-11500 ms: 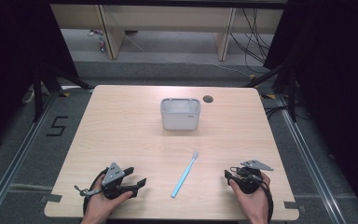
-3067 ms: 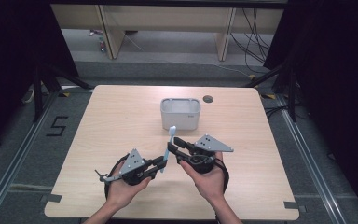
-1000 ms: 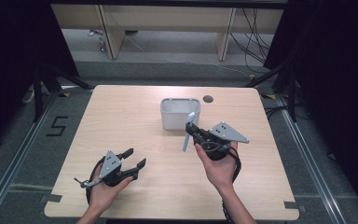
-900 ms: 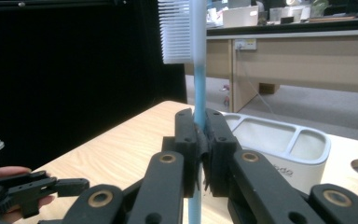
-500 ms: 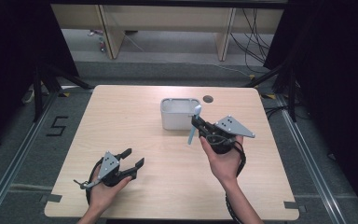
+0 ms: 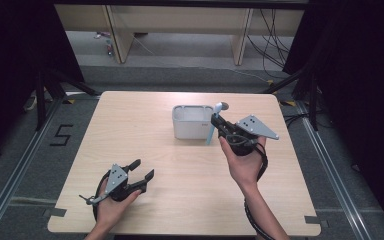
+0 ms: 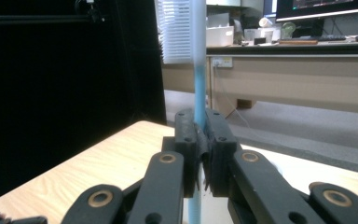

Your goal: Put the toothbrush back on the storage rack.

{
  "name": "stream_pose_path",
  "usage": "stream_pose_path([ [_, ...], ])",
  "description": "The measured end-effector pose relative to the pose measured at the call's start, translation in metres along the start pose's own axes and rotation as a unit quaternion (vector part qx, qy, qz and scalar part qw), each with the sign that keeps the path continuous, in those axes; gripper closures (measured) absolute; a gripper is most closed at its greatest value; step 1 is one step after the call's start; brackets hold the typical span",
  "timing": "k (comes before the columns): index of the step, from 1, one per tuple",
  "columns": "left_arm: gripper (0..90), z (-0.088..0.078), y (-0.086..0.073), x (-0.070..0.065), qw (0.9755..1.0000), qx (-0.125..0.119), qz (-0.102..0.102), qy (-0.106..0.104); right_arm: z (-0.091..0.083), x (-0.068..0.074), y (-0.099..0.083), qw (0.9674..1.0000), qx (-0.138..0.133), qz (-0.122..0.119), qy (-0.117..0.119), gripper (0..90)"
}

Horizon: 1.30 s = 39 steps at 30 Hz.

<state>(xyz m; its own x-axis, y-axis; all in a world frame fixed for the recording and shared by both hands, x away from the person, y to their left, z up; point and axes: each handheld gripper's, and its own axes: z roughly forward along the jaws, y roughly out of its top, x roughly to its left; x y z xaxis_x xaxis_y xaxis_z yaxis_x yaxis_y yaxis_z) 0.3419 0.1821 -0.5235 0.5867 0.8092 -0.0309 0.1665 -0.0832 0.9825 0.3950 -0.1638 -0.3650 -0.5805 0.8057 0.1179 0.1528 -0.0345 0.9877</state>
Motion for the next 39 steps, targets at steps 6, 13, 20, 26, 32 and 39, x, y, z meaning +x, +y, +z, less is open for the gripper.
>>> stream_pose_path([
  [6, 34.7, 0.000, 0.000, -0.001, 1.0000, -0.005, 0.005, 0.002, 0.004, -0.003, 0.004, 0.9999, -0.002, -0.006, -0.010, 85.8],
  [13, 34.8, -0.001, 0.000, 0.001, 1.0000, 0.001, -0.003, 0.006, 0.010, -0.008, 0.009, 0.9999, -0.005, -0.006, -0.014, 85.8],
  [20, 35.2, -0.002, 0.000, 0.000, 1.0000, 0.002, 0.001, 0.006, 0.014, -0.012, 0.011, 0.9997, -0.004, -0.005, -0.022, 85.7],
  [26, 35.3, -0.001, 0.000, -0.001, 1.0000, 0.003, 0.002, 0.006, 0.016, -0.016, 0.014, 0.9996, -0.006, -0.014, -0.026, 85.8],
  [32, 35.2, -0.001, 0.000, -0.001, 1.0000, 0.003, 0.001, 0.007, 0.019, -0.019, 0.019, 0.9993, -0.011, -0.015, -0.033, 85.8],
  [39, 35.4, -0.001, 0.000, -0.001, 1.0000, 0.000, 0.003, 0.006, 0.023, -0.019, 0.026, 0.9993, -0.007, -0.013, -0.034, 85.7],
])
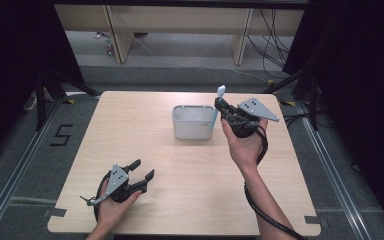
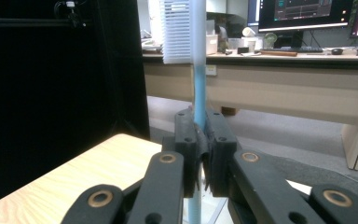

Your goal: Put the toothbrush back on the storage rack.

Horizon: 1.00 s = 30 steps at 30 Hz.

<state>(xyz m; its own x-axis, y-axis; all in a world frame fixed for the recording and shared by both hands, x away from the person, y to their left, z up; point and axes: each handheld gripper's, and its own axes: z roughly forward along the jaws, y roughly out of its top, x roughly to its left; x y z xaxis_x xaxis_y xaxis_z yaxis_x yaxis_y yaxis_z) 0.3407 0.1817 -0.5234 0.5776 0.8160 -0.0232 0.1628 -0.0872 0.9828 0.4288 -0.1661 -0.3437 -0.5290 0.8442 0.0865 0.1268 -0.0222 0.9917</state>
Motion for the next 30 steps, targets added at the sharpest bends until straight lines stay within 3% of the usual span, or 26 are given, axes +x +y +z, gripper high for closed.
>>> stream_pose_path([
  [1, 35.4, 0.000, 0.000, 0.000, 1.0000, 0.000, 0.000, 0.000, 0.001, -0.002, 0.001, 1.0000, -0.001, -0.008, 0.000, 85.7],
  [18, 35.6, -0.001, 0.000, 0.000, 1.0000, 0.002, -0.001, 0.000, 0.016, -0.003, 0.006, 1.0000, -0.003, 0.003, -0.007, 85.8],
  [23, 35.6, -0.001, 0.000, -0.001, 1.0000, 0.002, 0.000, 0.000, 0.021, -0.005, 0.008, 0.9998, -0.004, -0.013, -0.012, 85.7],
  [26, 35.4, -0.001, 0.000, -0.001, 1.0000, 0.002, 0.000, 0.001, 0.023, -0.004, 0.009, 0.9999, 0.002, -0.002, -0.013, 85.8],
  [30, 35.4, -0.001, 0.000, -0.001, 1.0000, 0.003, 0.000, 0.001, 0.027, -0.007, 0.009, 0.9999, -0.003, -0.007, -0.015, 85.8],
])
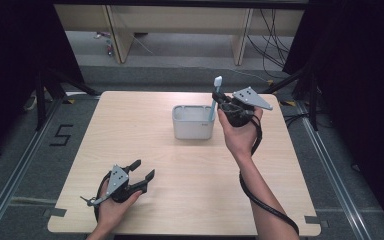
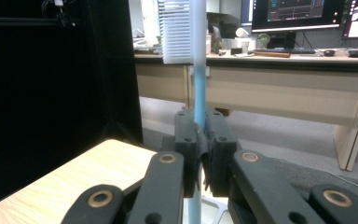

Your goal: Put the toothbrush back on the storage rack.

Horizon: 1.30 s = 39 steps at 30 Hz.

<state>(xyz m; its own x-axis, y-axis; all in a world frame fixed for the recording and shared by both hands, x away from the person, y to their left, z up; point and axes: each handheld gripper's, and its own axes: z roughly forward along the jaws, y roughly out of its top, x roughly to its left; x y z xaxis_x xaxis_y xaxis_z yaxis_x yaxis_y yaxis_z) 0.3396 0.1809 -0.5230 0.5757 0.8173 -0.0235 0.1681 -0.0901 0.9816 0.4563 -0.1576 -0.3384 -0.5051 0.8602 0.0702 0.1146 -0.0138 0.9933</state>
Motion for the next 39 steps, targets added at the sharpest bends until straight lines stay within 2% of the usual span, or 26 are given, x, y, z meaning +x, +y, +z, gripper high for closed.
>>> stream_pose_path([
  [2, 35.4, 0.000, 0.000, 0.000, 1.0000, 0.000, -0.002, 0.000, 0.000, -0.001, 0.000, 1.0000, 0.002, 0.000, -0.002, 85.8],
  [3, 35.4, 0.002, -0.001, 0.001, 0.9999, -0.009, -0.004, -0.004, 0.002, -0.002, 0.000, 1.0000, 0.001, 0.001, -0.002, 85.7],
  [4, 35.5, 0.002, -0.001, 0.001, 0.9999, -0.009, -0.003, -0.004, 0.002, -0.002, 0.001, 1.0000, 0.003, 0.008, -0.002, 85.8],
  [6, 35.5, 0.002, -0.001, 0.001, 1.0000, -0.009, -0.003, -0.004, 0.003, -0.004, 0.001, 1.0000, 0.000, -0.001, -0.003, 85.7],
  [11, 35.7, 0.002, -0.001, 0.001, 0.9999, -0.009, -0.004, -0.004, 0.006, -0.007, 0.005, 0.9999, -0.003, 0.003, -0.009, 85.7],
  [12, 35.7, 0.000, 0.000, 0.000, 1.0000, 0.000, -0.002, 0.000, 0.006, -0.007, 0.006, 0.9999, 0.001, 0.000, -0.011, 85.7],
  [13, 35.7, 0.001, -0.001, 0.001, 0.9999, -0.009, -0.004, -0.003, 0.007, -0.008, 0.006, 0.9999, -0.001, -0.002, -0.011, 85.8],
  [17, 35.7, 0.002, -0.001, 0.001, 0.9999, -0.009, -0.004, -0.004, 0.009, -0.009, 0.006, 0.9999, 0.000, 0.003, -0.013, 85.7],
  [18, 35.7, 0.000, 0.000, 0.000, 1.0000, 0.001, -0.003, 0.000, 0.010, -0.010, 0.006, 0.9999, -0.001, 0.003, -0.013, 85.7],
  [23, 35.8, 0.000, 0.000, 0.001, 1.0000, -0.001, -0.003, -0.001, 0.014, -0.013, 0.005, 0.9998, -0.004, -0.001, -0.018, 85.7],
  [27, 36.0, 0.000, 0.000, 0.000, 1.0000, 0.000, -0.002, 0.000, 0.017, -0.014, 0.004, 0.9998, 0.000, 0.008, -0.018, 85.7],
  [28, 36.0, 0.002, -0.001, 0.001, 0.9999, -0.009, -0.004, -0.004, 0.018, -0.015, 0.004, 0.9999, 0.000, 0.006, -0.016, 85.7],
  [35, 36.2, 0.002, -0.001, 0.001, 0.9999, -0.009, -0.004, -0.005, 0.024, -0.015, 0.002, 0.9997, 0.000, 0.001, -0.025, 85.7],
  [37, 36.2, 0.002, -0.001, 0.001, 0.9999, -0.008, -0.003, -0.005, 0.025, -0.014, 0.001, 0.9997, 0.001, 0.011, -0.024, 85.7],
  [39, 36.2, 0.002, -0.001, 0.001, 0.9999, -0.009, -0.004, -0.005, 0.026, -0.015, 0.001, 0.9997, 0.001, 0.005, -0.026, 85.7],
])
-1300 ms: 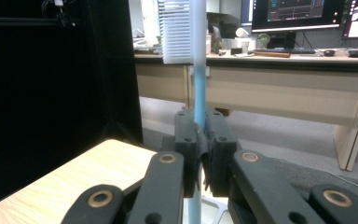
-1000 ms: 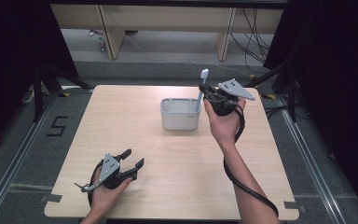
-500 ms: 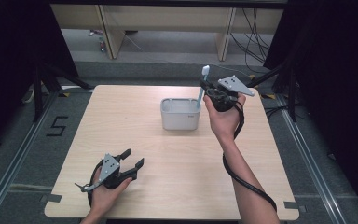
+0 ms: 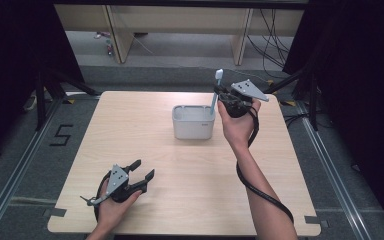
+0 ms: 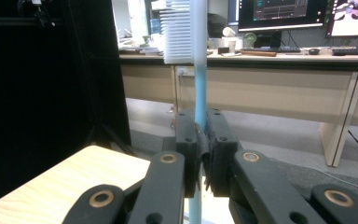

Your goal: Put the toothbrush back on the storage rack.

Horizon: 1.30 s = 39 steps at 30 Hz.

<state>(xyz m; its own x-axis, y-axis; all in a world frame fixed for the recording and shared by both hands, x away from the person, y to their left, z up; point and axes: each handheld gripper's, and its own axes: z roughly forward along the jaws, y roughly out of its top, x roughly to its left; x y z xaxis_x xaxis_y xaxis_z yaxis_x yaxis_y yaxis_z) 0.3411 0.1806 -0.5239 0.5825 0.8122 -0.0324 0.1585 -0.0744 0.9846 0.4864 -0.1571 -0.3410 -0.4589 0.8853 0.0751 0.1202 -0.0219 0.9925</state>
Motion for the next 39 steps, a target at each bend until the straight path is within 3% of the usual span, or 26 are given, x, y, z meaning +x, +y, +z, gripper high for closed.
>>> stream_pose_path([
  [16, 36.3, -0.001, 0.001, 0.000, 1.0000, 0.007, 0.004, 0.003, 0.011, -0.007, -0.012, 0.9998, 0.012, 0.004, -0.014, 85.7],
  [33, 36.3, 0.000, 0.000, 0.000, 1.0000, 0.000, 0.003, -0.002, 0.018, -0.006, -0.024, 0.9996, 0.024, 0.008, -0.008, 85.6],
  [35, 36.3, -0.002, 0.001, -0.001, 0.9999, 0.011, 0.005, 0.003, 0.019, -0.006, -0.026, 0.9995, 0.029, 0.009, -0.009, 85.6],
  [39, 36.4, 0.000, 0.000, 0.000, 1.0000, 0.001, 0.003, -0.002, 0.020, -0.006, -0.029, 0.9993, 0.034, 0.014, -0.010, 85.6],
])
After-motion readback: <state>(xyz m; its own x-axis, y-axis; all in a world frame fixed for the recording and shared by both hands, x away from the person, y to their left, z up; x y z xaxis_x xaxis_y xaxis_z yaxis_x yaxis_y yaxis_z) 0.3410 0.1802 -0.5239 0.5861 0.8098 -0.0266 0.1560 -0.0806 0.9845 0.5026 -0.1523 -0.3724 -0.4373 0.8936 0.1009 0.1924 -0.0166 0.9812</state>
